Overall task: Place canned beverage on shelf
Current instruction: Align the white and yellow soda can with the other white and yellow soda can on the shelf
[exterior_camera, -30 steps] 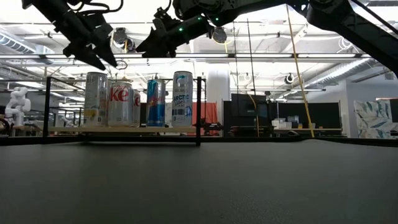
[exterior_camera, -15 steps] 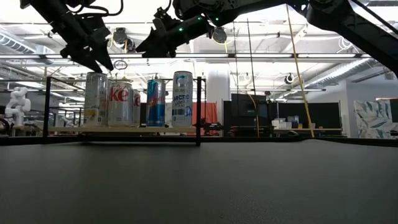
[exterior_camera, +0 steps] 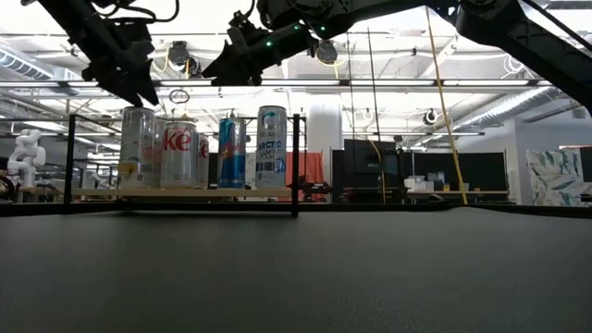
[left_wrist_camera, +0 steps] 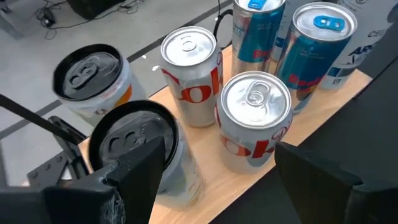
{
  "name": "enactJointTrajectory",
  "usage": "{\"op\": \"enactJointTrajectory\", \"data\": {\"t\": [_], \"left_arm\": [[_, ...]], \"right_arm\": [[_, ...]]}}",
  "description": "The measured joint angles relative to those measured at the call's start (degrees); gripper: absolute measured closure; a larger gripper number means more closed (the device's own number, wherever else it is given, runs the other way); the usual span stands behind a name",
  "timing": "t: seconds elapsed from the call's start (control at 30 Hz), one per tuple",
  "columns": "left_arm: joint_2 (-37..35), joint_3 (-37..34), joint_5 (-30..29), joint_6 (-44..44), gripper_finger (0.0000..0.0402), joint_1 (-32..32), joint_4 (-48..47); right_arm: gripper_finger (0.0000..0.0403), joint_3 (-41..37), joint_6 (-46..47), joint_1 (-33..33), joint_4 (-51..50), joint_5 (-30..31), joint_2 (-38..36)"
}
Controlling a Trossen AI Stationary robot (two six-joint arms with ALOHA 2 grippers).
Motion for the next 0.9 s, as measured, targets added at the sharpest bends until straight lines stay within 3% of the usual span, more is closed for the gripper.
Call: {"op": "enactJointTrajectory", "data": {"t": [0.27, 0.9], "left_arm": [[-0.49, 4.41, 0.18, 1.17, 0.0094, 0.0, -0.83], [6.43, 4.51, 1.19, -1.76, 0.0094, 0.0, 1.53]], "right_arm": [[0.0145, 0.0, 0.01, 0.0, -0.12, 0.0, 0.0], [0.0145, 0.0, 0.02, 0.04, -0.14, 0.0, 0.0]]}}
